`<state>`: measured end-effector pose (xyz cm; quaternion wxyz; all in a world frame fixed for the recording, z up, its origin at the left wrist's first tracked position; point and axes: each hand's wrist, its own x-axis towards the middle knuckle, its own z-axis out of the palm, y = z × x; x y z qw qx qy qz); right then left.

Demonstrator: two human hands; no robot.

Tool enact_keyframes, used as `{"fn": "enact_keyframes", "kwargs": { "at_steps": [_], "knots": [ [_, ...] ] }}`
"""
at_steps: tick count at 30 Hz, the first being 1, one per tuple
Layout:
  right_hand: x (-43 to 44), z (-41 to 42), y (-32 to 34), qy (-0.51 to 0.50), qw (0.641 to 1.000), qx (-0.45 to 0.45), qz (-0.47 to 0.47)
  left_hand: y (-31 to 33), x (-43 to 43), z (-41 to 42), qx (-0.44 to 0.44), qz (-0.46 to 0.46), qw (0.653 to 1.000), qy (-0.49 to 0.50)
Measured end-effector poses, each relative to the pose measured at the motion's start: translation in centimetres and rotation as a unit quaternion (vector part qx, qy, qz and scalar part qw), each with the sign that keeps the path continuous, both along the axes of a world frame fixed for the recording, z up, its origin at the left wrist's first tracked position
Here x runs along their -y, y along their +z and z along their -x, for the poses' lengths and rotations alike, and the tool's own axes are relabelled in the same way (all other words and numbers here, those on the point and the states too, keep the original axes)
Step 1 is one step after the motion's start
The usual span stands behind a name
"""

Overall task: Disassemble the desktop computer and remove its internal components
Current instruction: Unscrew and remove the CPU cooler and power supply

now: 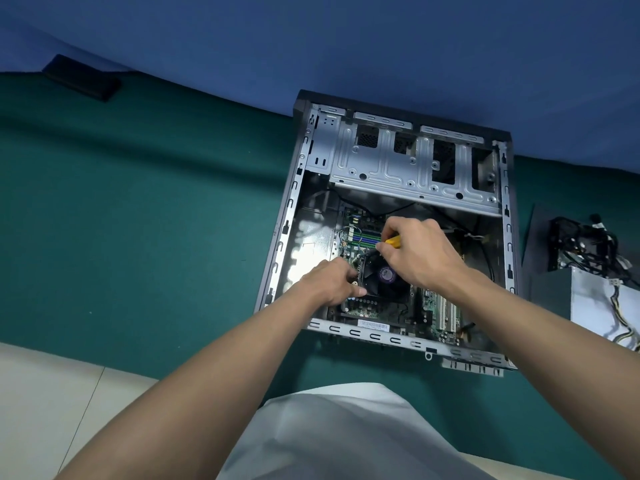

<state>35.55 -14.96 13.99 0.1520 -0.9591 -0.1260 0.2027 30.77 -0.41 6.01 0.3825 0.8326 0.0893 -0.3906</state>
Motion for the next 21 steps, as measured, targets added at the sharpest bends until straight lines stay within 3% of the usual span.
{"fn": "enact_keyframes", "kwargs": {
  "at_steps": [5,9,13,16,21],
  "knots": [
    [-1.1,-0.6,0.8,0.034,0.998,-0.01,0.059,0.0,0.0,0.0,0.002,0.009,1.0,0.009],
    [-2.6,-2.5,1.7,0.058,0.989,-0.079,0.107,0.1,0.2,0.1,-0.001,0.006,1.0,0.007],
    [-4.5,-3.5,2.4,0.133,0.976,-0.087,0.149,0.1,0.2,0.1,-0.006,-0.005,1.0,0.002],
    [-5.0,-3.2,3.2,0.251,0.947,-0.059,0.191,0.2,0.1,0.0,-0.008,-0.005,1.0,0.0],
    [-5.2,-2.7,4.1,0.447,0.863,0.012,0.237,0.4,0.1,-0.1,0.001,-0.015,1.0,-0.015]
  ]
}}
